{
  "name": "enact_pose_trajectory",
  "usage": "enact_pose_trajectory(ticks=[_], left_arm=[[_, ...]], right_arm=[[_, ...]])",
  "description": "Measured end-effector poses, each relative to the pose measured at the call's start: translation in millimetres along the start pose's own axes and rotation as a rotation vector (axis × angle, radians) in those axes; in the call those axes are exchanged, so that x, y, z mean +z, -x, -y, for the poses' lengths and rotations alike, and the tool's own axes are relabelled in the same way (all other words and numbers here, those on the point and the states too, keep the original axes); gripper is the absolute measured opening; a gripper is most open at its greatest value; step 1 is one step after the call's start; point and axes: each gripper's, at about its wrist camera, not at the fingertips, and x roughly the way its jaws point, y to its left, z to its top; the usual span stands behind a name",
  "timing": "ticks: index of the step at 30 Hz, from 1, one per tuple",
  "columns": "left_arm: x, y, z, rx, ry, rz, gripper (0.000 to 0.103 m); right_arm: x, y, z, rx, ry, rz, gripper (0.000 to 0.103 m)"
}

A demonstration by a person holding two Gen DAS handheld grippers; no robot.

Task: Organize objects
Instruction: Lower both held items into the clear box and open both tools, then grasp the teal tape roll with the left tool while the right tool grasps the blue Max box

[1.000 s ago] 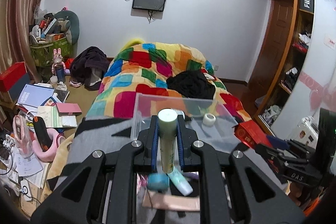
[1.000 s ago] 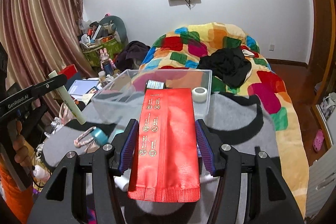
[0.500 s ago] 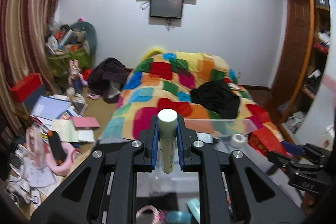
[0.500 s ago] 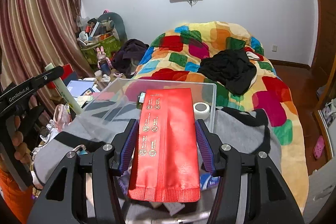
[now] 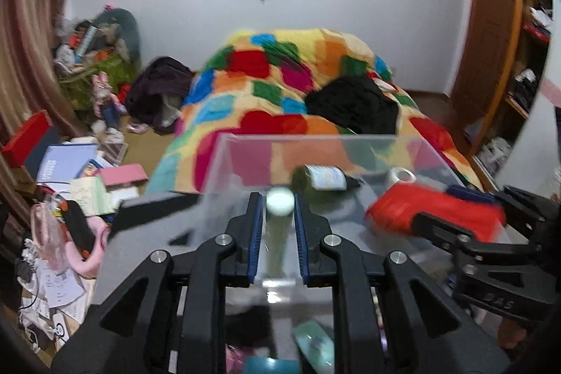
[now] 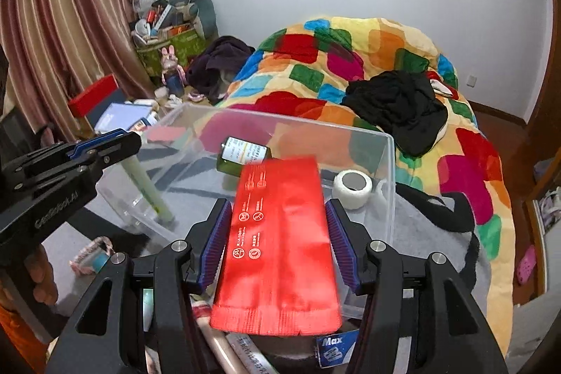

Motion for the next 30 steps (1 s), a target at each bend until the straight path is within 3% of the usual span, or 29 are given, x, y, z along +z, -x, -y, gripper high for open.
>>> enact_pose_trajectory(ticks=[1,3,6,10,17,22,30], left_arm=[[-1.2,1.8,2.4,-0.025,-0.002,-0.007,0.022],[-3.7,7.2,8.0,-0.046,-0.013,-0.005,0.036],[-5.6,21.0,14.9,-0.068,-0.035,0.028,0.048],[-6.4,38.5,21.8,-0.089,-0.062,0.052,0.050],[-12.1,64.1,16.2,-0.129,-0.048,0.066,0.064],[-21.1,73.1,5.7,-0.145,-0.025,0.048,0.071],[-46.3,70.0,-11.9,-0.143,0.005,-0.022,0.071]], right_arm=[[-0.3,0.1,-1.0,-0.007,0.006,-0.005,0.052],[-2.0,4.0,-2.8,-0.013,0.024,-0.003,0.052],[-3.8,12.5,-4.6,-0.023,0.038,0.014,0.059],[-7.9,28.5,-6.3,-0.020,0.049,0.037,0.061],[-15.8,54.7,0.8,-0.019,0.025,0.072,0.066],[-25.2,69.1,10.5,-0.036,0.005,0.085,0.068],[-49.4,76.1,28.9,-0.075,-0.015,0.063,0.069]])
